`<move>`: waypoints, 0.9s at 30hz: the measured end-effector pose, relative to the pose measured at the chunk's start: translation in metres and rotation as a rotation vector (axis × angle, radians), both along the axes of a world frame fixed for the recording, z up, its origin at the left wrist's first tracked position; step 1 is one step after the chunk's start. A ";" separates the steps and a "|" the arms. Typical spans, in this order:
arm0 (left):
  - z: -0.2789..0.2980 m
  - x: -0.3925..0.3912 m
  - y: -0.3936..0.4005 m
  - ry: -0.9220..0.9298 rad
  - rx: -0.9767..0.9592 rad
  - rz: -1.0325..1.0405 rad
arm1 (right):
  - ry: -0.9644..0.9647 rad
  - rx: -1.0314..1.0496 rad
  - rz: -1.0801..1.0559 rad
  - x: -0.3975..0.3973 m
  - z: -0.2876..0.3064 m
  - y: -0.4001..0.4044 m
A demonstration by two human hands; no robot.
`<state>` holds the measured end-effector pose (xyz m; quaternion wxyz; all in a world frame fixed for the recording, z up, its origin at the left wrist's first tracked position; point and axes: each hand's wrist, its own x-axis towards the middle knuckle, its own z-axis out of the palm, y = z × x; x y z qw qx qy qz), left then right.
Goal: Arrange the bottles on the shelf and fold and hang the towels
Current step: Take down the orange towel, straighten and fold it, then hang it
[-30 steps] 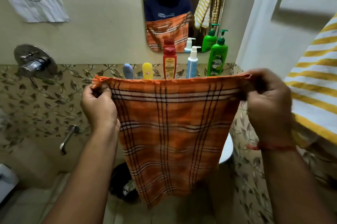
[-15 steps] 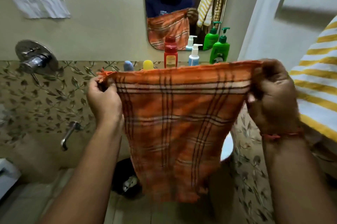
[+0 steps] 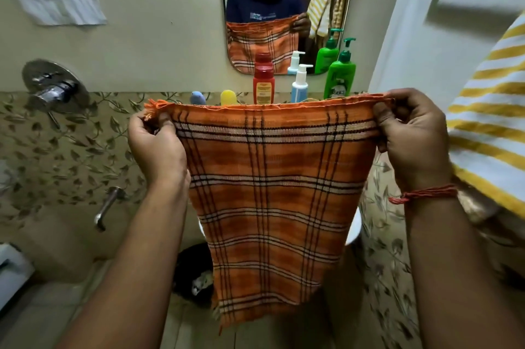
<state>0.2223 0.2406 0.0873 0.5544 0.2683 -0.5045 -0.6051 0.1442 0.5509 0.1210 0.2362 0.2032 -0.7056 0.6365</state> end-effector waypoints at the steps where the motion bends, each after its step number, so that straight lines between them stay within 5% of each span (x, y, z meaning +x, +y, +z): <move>1: 0.001 0.000 0.000 0.002 0.000 -0.006 | 0.003 0.004 -0.018 0.000 0.000 0.001; 6: 0.001 -0.001 -0.002 -0.009 0.000 -0.013 | 0.033 0.099 -0.105 -0.005 -0.003 0.001; 13: -0.008 0.005 -0.008 -0.178 -0.201 -0.052 | 0.028 0.569 -0.193 -0.008 -0.007 0.011; 15: -0.009 0.010 -0.007 -0.253 -0.304 -0.052 | -0.097 0.435 0.013 -0.006 -0.003 0.017; 18: -0.012 0.014 -0.008 -0.302 -0.359 -0.049 | -0.324 -0.045 0.464 0.004 0.005 0.020; 21: -0.011 0.013 -0.009 -0.312 -0.400 -0.084 | -0.433 -0.345 0.671 0.007 0.009 0.021; 27: -0.007 0.006 0.007 -0.350 -0.370 -0.260 | -0.417 -0.239 0.800 0.028 0.014 0.013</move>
